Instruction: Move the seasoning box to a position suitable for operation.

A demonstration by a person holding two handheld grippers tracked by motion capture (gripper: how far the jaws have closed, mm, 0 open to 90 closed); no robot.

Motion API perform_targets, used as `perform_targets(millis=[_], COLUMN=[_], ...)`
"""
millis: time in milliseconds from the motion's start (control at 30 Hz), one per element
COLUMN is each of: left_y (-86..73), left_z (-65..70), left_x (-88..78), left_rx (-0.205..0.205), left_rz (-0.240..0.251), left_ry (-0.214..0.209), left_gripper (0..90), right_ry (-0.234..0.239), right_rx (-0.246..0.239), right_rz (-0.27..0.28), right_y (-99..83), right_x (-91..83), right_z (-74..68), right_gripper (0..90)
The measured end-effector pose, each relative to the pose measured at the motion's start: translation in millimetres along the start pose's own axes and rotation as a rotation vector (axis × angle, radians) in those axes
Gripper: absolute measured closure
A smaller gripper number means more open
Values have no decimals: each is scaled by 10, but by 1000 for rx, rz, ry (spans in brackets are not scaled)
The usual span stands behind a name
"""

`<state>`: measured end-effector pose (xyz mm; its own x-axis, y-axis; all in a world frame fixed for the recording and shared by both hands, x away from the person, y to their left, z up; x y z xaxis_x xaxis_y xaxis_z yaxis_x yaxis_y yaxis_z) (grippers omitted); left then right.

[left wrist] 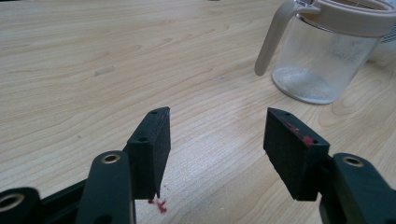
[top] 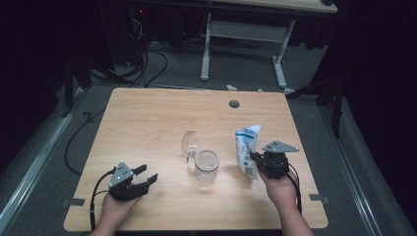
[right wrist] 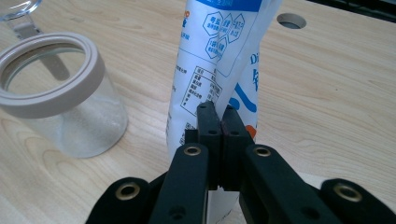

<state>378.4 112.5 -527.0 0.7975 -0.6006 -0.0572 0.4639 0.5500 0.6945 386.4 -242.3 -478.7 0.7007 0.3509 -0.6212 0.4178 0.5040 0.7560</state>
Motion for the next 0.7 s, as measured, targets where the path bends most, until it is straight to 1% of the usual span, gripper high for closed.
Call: perform_targets(millis=[233, 433, 533, 600, 700], left_y=[2, 7, 8, 9, 7], left_z=[5, 12, 14, 16, 17], left_x=[-7, -12, -12, -12, -10], left_rx=[8, 12, 13, 14, 17], left_rz=[0, 6, 7, 8, 6], left_ry=[-7, -14, -16, -18, -19], left_gripper=[419, 417, 417, 417, 417], right_ry=[25, 60, 76, 86, 94], right_rx=[-29, -28, -34, -45, -58], right_rz=[-46, -75, -102, -132, -159], right_y=[49, 68, 62, 57, 53], right_x=[-65, -117, -132, -143, -151], right_z=[-1, -4, -13, -26, -35], right_gripper=[899, 899, 898, 899, 899])
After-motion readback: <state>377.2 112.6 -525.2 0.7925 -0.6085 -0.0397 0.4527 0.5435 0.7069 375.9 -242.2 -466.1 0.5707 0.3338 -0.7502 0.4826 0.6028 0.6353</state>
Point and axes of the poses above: each handheld gripper's, and its own axes: x roughly forward along the jaws, y roughly out of its top, z roughly to its right, the point moved 6 cm from there along x, roughly forward along the jaws, and after that the axes turned 14 degrees about -x, right-handed, at the moved point
